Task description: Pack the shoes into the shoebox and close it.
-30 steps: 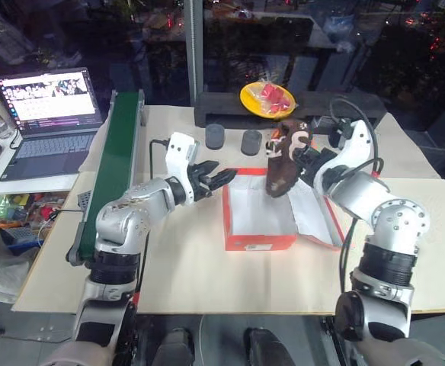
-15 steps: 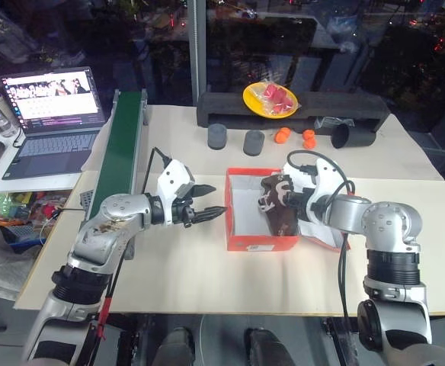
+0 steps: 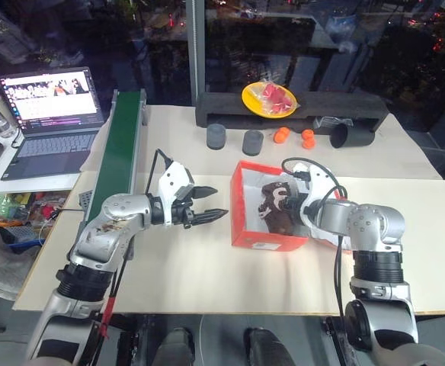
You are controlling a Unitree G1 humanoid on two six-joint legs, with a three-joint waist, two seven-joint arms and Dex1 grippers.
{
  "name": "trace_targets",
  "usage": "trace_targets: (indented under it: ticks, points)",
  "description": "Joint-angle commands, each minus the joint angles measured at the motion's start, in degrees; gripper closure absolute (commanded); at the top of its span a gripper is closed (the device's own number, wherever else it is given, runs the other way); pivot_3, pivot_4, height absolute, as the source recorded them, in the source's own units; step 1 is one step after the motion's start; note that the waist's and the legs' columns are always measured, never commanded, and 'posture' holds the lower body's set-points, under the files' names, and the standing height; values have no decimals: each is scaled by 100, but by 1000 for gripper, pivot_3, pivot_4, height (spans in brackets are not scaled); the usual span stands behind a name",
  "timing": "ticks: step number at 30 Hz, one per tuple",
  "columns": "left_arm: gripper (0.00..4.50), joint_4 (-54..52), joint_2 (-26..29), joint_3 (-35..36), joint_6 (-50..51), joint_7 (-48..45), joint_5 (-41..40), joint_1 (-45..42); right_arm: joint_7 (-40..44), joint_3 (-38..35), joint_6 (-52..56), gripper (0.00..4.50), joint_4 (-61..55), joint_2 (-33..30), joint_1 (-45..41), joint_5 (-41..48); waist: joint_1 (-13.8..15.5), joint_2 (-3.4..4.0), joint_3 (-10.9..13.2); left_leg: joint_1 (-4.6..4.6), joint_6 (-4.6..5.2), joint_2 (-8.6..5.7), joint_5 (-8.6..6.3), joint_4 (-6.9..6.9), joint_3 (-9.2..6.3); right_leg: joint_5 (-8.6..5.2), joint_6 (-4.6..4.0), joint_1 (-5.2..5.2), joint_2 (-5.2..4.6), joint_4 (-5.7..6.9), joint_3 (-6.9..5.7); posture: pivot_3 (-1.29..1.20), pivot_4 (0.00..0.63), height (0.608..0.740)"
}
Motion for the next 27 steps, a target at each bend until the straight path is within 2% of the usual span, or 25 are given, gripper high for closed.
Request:
trace_targets:
  ticks: [1,6,10,13,15,20,22,25,26,27]
  points:
    - [1311,5,-55,54,-178,-38,45,-177,40,-182,27,1183,-329,2,-318,-151,-1,0,0,0,0,0,0,0,0,0,0,0,0,0,0,0,150,740]
    - [1311,250,-112,143,-352,101,184,-267,62,-48,33,1183,-605,-17,-592,-403,-2,0,0,1,0,0,0,0,0,0,0,-1,0,2,-1,0,150,740]
    - [1311,631,-330,490,-301,635,209,-488,277,324,-37,1183,-1107,-110,-896,-576,-13,6,4,-1,0,0,0,1,0,0,0,-6,0,8,0,0,150,740]
    - [1311,957,-625,881,-260,1524,328,-785,943,755,-531,1183,-1636,-257,-933,-584,-6,6,4,-1,0,2,0,1,-3,0,1,-6,1,8,-5,0,150,740]
    - [1311,1128,-834,1173,-186,2254,440,-1000,1670,895,-924,1183,-2160,-326,-825,-318,-6,6,4,-1,1,2,-1,1,-6,0,1,-3,2,6,-7,0,150,740]
    - [1311,1292,-1173,1814,178,4031,797,-1216,3550,1045,-1729,1183,-3488,-972,-29,290,29,5,4,-7,5,1,-4,2,-16,0,3,1,0,0,-14,0,150,740]
    - [818,1334,-1216,2090,385,4598,885,-1150,4059,1129,-1910,1137,-3751,-1294,412,356,48,4,3,-7,5,-1,-4,4,-22,0,4,6,-1,-2,-20,0,150,740]
    - [0,1355,-1093,2138,485,4848,1075,-950,4484,1406,-2186,409,-3870,-1657,939,158,40,3,3,-3,5,-2,-4,11,-27,0,3,13,-3,1,-25,0,150,740]
    - [0,1380,-1053,2141,528,4897,1133,-900,4617,1546,-2309,92,-3890,-1769,1104,38,35,3,3,-2,4,-2,-3,15,-25,1,3,11,-3,7,-24,0,150,740]
    - [0,1426,-981,2106,634,4929,1211,-848,4776,1808,-2585,13,-3890,-1904,1330,-229,36,3,3,6,4,-2,-3,15,-24,1,2,14,-2,10,-24,0,150,740]
